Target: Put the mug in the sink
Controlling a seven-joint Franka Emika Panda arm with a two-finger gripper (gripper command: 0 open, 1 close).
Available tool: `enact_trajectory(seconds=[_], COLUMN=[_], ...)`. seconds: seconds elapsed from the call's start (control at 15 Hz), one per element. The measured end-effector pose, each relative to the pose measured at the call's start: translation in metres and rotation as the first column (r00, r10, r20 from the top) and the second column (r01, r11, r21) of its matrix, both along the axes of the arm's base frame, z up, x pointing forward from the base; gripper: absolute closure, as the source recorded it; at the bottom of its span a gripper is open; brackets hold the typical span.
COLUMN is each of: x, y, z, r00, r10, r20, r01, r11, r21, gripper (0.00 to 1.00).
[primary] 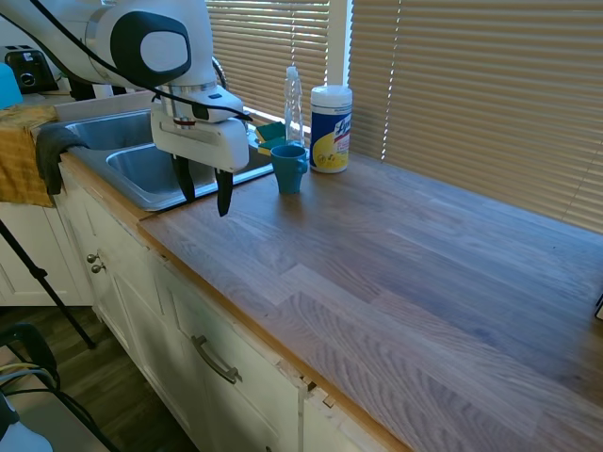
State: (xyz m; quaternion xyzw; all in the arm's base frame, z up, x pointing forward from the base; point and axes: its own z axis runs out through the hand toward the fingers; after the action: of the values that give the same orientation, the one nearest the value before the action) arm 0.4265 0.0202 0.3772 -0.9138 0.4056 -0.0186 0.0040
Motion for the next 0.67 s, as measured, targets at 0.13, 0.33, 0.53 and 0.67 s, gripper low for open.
enact_trajectory(seconds=[0.13, 0.33, 0.53, 0.67], x=[0.0, 0.01, 0.032, 0.053], y=[0.0, 0.002, 0.009, 0.017], z=[0.0, 0.017, 0.052, 0.073], r00=[1.0, 0.999, 0.995, 0.99], r10=[0.0, -0.006, -0.048, -0.101], r20=[0.0, 0.033, 0.084, 0.102], r01=[0.0, 0.006, 0.047, 0.1], r11=[1.0, 1.0, 0.999, 0.995], r21=[0.0, 0.001, 0.01, 0.022], gripper=[0.0, 0.0, 0.0, 0.0])
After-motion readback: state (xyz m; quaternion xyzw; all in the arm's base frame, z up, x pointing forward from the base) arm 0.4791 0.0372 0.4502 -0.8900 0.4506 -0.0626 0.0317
